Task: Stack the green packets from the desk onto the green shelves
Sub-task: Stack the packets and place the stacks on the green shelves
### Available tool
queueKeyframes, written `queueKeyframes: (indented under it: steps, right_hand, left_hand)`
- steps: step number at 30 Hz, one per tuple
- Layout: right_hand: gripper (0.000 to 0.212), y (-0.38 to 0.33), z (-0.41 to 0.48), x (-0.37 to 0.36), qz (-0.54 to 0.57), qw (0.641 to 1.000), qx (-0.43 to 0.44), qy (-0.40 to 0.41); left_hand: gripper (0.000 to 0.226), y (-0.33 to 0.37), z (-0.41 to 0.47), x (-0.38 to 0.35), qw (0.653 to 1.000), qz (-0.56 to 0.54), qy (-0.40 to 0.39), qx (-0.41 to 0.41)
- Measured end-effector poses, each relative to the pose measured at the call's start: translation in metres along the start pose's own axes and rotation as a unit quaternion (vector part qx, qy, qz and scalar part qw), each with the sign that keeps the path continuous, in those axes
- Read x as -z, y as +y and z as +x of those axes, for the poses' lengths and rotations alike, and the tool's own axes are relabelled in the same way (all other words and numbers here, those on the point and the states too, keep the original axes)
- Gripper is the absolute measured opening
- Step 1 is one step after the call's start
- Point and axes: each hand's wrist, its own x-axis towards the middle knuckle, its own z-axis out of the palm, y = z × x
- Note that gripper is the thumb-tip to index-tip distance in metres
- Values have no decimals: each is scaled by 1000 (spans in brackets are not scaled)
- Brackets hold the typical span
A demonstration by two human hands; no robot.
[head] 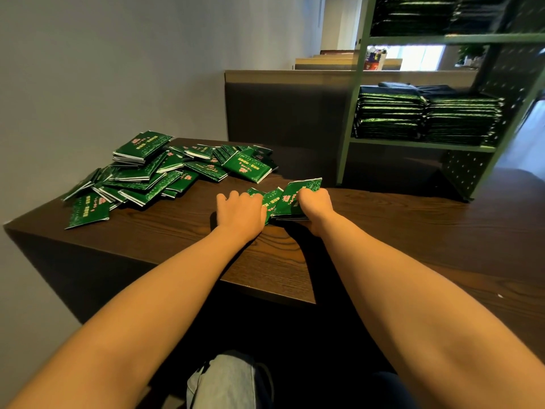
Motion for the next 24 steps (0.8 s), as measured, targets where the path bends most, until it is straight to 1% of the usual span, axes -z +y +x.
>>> queueKeyframes:
  steps: [2,4,6,8,11,13,16,19,21,24]
  right_hand:
    - [60,-15,-29,3,7,1000,-12,20]
    - [48,-21,-39,9,-24,998,-6,53]
    - [48,-23,-36,19,-56,995,5,77]
    - [49,-24,-35,29,-60,994,9,93]
    - [49,-25,-34,44,-65,992,10,103]
    - [49,-23,-36,53,-48,992,7,113]
    - [47,-16,-38,58,-8,993,-1,118]
    - [44,-8,-39,59,23,993,-4,118]
    - [42,-6,-41,61,40,992,-7,116]
    - [41,-4,-40,62,48,993,-1,109]
  left_hand:
    - [35,1,-2,1,1000,-11,5,-10]
    - [38,5,-4,2,1000,-11,8,-22]
    - [41,13,-6,4,999,-19,16,-40]
    - [41,23,-7,7,997,-38,21,-63]
    - [29,33,-7,7,993,-82,4,-85]
    - [33,37,-7,6,993,-90,-20,-70]
    - [49,44,-6,4,996,-53,-60,-45]
    - [52,51,-6,4,994,-63,-85,-38]
    - [47,55,-5,7,989,-112,-97,-22]
    - [38,60,-5,16,968,-235,-85,31]
